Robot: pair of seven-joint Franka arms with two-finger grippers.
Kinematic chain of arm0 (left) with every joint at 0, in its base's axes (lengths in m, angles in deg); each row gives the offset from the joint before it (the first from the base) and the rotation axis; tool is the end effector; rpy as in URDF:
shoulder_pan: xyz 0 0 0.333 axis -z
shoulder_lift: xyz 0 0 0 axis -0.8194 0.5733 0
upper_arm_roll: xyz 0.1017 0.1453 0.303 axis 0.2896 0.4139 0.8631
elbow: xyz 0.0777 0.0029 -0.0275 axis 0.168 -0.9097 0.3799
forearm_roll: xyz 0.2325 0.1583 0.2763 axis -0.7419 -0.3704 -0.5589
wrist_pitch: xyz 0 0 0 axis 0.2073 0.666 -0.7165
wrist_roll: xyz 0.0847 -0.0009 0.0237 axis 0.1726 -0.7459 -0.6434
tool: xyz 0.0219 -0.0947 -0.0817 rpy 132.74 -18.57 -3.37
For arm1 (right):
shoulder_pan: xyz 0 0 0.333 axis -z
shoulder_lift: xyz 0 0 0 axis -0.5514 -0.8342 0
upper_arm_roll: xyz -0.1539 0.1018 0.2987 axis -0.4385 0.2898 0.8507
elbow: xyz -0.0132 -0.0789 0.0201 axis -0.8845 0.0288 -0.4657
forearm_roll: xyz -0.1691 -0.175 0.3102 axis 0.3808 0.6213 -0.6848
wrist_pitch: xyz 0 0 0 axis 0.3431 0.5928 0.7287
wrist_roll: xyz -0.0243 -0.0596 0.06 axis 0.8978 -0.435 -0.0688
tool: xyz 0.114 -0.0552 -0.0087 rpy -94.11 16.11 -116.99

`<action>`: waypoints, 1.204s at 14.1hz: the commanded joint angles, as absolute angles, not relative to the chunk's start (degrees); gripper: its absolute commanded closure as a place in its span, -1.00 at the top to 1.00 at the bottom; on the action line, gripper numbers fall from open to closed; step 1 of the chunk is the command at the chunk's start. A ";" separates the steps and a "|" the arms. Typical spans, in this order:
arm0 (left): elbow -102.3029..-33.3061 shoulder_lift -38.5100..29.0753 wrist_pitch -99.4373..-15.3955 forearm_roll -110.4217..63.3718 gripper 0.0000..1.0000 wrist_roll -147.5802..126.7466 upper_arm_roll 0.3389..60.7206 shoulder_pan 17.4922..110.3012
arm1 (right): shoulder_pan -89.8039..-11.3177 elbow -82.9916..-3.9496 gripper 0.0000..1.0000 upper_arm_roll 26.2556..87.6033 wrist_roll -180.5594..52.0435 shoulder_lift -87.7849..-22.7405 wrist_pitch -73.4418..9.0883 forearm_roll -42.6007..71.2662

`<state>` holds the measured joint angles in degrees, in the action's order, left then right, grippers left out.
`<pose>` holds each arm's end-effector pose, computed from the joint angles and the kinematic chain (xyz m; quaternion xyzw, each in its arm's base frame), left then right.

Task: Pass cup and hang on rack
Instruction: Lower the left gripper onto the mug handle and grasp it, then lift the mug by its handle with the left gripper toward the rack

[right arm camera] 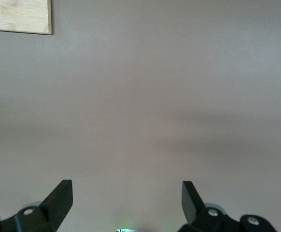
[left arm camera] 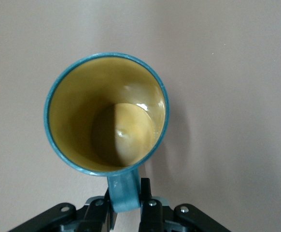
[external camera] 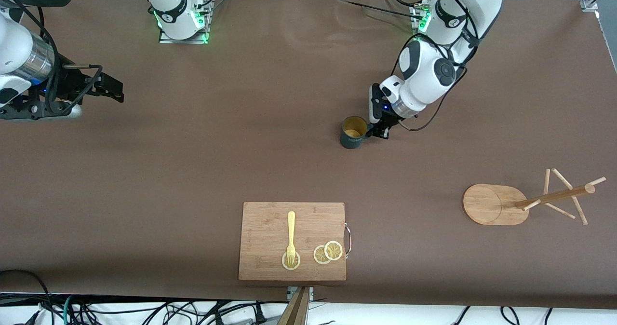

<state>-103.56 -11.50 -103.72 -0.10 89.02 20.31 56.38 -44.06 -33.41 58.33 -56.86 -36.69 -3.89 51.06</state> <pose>0.4776 -0.2484 0.2302 0.6924 -0.6949 0.1582 0.1129 0.5714 0.0679 0.5971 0.9977 0.0363 -0.0572 0.0057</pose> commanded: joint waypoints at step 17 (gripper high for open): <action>-84.73 -21.90 -27.56 9.85 -1.00 64.08 35.92 28.31 | -43.75 -32.43 1.00 58.78 -56.24 -36.81 -3.22 51.18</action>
